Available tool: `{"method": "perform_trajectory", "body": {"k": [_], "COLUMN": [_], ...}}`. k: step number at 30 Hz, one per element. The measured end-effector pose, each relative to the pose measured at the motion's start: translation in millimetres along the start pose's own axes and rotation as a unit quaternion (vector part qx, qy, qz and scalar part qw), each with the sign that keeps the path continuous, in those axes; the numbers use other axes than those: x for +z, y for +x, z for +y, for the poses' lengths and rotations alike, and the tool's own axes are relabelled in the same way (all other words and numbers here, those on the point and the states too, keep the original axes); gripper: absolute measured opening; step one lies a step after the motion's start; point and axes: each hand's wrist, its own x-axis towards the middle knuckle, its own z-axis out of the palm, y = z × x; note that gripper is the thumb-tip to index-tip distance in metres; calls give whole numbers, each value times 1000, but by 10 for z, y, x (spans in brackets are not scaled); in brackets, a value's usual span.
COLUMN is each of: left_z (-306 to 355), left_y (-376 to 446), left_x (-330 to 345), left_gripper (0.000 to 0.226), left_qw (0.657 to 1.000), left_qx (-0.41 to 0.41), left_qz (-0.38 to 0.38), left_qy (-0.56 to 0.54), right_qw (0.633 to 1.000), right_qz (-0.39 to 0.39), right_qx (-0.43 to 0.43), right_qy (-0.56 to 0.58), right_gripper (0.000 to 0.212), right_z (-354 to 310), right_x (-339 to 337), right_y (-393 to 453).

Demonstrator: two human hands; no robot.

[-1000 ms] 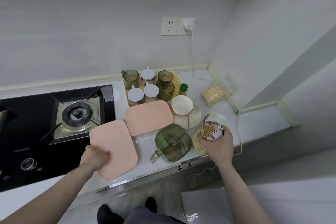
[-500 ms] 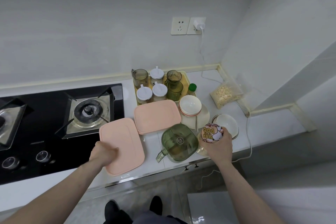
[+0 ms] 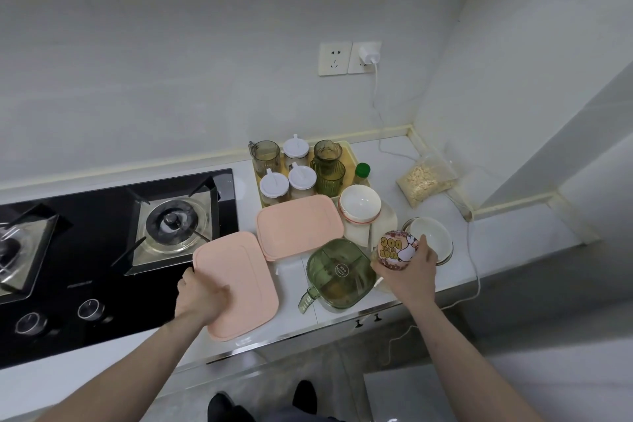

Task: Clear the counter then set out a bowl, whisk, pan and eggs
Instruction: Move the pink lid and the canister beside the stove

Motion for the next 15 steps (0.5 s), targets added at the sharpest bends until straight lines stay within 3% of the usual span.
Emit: {"method": "perform_trajectory", "body": {"k": [4,8,13,15], "left_z": [112,477,1164,1427], "left_y": [-213,-469,-891,-1096], "left_x": [-87,-321,-961,-1328], "left_gripper": [96,78,49,45], "left_qw": [993,962,873,835], "left_qx": [109,268,479,542], "left_qz": [24,1,-74,-70], "left_qy": [44,52,55,65], "right_qw": [999,995,981,973], "right_qz": [24,41,24,25], "right_qx": [-20,-85,-172,-213], "right_qy": [-14,18,88,91], "right_gripper": [117,89,70,63], "right_z": [-55,-268,-995,-1375], "right_x": [-90,-232,-633,-887], "right_y": [-165,-446,-684,-807]}}
